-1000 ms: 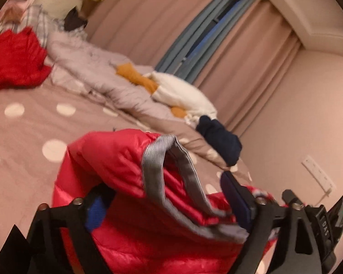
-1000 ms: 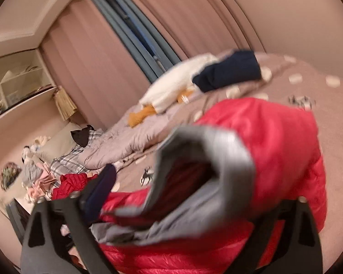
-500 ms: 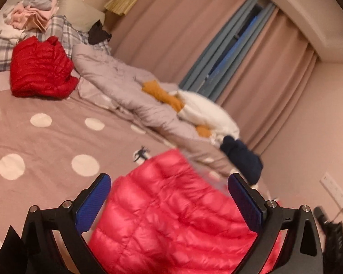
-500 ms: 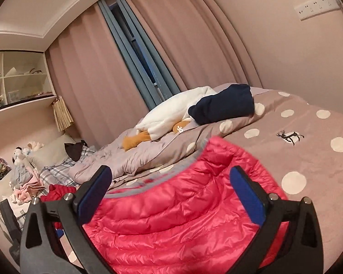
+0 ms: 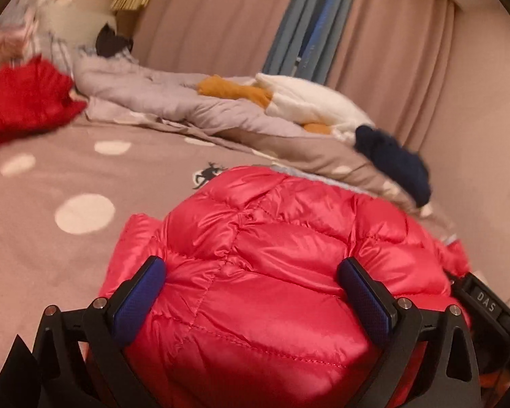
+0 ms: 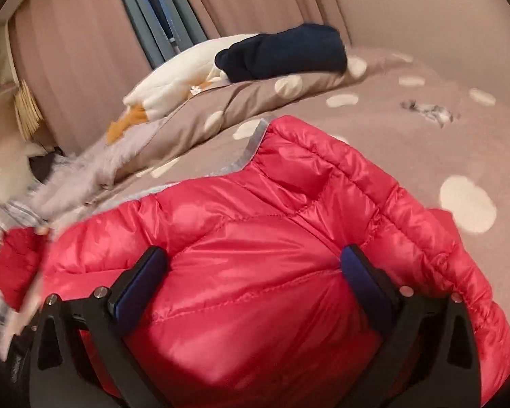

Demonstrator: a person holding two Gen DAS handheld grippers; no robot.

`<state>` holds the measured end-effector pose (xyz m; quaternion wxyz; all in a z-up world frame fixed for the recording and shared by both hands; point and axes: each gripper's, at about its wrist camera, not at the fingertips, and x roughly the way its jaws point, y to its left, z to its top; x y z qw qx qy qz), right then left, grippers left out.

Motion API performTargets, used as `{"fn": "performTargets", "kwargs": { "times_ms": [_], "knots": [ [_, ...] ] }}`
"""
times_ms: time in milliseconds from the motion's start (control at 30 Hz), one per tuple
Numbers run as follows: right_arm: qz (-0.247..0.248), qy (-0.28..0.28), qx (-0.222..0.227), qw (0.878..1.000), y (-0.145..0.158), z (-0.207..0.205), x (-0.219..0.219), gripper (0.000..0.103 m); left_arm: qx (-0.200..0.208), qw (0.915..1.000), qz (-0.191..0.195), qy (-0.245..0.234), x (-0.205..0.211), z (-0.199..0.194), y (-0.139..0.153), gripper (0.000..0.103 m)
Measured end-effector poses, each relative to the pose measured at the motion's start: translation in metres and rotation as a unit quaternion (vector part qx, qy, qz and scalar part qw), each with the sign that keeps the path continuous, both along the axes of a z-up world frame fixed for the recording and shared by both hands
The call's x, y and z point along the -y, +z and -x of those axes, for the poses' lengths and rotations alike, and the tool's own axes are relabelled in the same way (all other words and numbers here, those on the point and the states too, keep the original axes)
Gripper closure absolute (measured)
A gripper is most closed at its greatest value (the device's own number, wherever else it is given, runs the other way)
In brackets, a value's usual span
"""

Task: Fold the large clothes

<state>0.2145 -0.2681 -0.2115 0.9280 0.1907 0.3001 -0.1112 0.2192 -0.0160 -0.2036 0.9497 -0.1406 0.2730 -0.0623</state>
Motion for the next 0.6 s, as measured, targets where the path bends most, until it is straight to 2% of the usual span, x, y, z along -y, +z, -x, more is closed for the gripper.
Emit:
{"fn": "performTargets", "kwargs": {
  "times_ms": [33,100,167,600],
  "knots": [
    [0.019,-0.004,-0.007,1.000,-0.0008,-0.0030,-0.0053,0.000,0.001,1.0000,-0.005,0.000,0.0011,-0.0010,-0.0011,0.002],
    [0.036,-0.007,-0.014,0.999,-0.0042,-0.0064,-0.0088,0.000,-0.010,0.9999,0.010,-0.004,-0.0047,-0.0040,-0.0047,0.001],
    [0.034,-0.005,-0.015,0.999,-0.0057,-0.0083,-0.0075,0.000,-0.015,0.9997,0.019,-0.008,-0.0081,-0.0060,-0.0065,0.001],
    [0.033,-0.002,-0.016,0.999,-0.0070,-0.0084,-0.0038,0.000,-0.016,0.9997,0.018,-0.008,-0.0074,-0.0070,-0.0067,0.001]
  ]
}}
